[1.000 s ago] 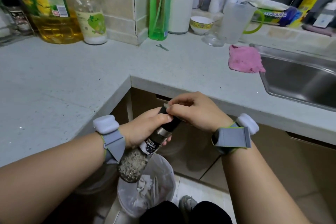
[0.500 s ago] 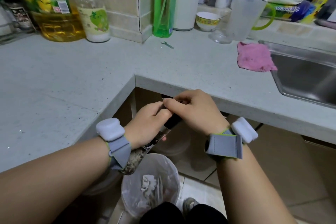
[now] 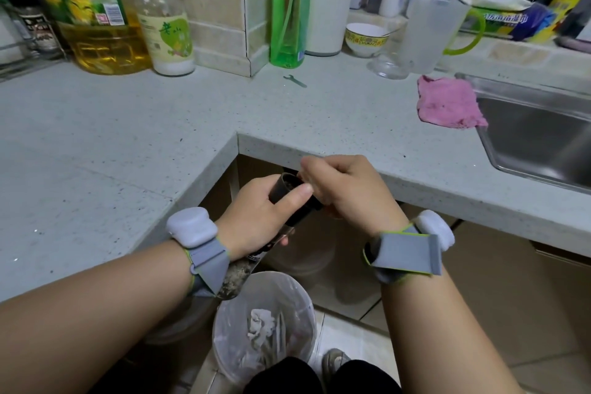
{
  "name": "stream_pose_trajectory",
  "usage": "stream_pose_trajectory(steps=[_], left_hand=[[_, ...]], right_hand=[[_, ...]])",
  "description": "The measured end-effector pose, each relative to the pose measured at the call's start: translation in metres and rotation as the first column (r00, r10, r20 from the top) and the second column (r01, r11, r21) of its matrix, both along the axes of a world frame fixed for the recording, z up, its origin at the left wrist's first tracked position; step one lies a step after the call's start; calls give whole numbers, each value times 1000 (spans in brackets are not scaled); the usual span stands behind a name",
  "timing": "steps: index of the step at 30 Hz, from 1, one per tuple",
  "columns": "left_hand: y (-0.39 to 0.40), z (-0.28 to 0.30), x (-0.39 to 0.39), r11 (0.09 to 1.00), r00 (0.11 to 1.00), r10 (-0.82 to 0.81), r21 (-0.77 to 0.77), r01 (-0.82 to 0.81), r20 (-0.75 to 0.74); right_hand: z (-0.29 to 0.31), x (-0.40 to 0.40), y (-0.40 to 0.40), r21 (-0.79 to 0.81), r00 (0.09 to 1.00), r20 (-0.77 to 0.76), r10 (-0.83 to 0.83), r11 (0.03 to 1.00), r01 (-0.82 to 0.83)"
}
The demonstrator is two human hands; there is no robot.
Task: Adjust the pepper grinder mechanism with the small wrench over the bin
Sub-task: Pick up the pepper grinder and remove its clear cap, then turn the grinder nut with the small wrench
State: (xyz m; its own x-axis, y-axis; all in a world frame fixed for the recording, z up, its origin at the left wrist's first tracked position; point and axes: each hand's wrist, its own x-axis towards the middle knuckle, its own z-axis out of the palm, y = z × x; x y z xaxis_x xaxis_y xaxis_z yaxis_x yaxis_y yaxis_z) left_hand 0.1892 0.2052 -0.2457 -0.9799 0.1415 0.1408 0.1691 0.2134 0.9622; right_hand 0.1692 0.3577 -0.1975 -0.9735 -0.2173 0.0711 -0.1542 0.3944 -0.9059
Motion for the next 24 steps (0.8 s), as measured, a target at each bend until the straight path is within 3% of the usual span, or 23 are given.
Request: stream_pose_trajectory(steps=[4, 7, 9, 11, 13, 17, 20, 24], left_hand=[[0, 4, 2, 996, 994, -11, 90, 21, -111], [-2, 7, 1, 998, 982, 36, 59, -25, -183], [-2, 7, 0, 995, 978, 101, 21, -99, -180], [-4, 7, -3, 980, 966, 199, 22, -198, -163], [-5, 4, -6, 969, 959, 248, 23, -248, -137], [-10, -1, -13, 960, 959, 279, -1, -279, -57], [-13, -8, -17, 953, 953, 302, 10, -302, -4], [-17, -12, -22, 950, 950, 308, 36, -310, 46]], right_hand=[[5, -3, 9, -341, 986, 132, 103, 939, -52], [5, -7, 7, -605, 964, 156, 214, 792, -78], [5, -12, 3, -712, 969, 156, 191, 702, -24], [3, -19, -1, -729, 986, 145, 88, 683, 46], [-2, -26, -3, -684, 996, 89, -32, 724, 84], [-9, -46, -11, -335, 953, -157, -260, 921, 196], [-11, -65, -16, -90, 912, -305, -275, 961, 261], [-12, -84, -18, 101, 901, -380, -209, 959, 265]])
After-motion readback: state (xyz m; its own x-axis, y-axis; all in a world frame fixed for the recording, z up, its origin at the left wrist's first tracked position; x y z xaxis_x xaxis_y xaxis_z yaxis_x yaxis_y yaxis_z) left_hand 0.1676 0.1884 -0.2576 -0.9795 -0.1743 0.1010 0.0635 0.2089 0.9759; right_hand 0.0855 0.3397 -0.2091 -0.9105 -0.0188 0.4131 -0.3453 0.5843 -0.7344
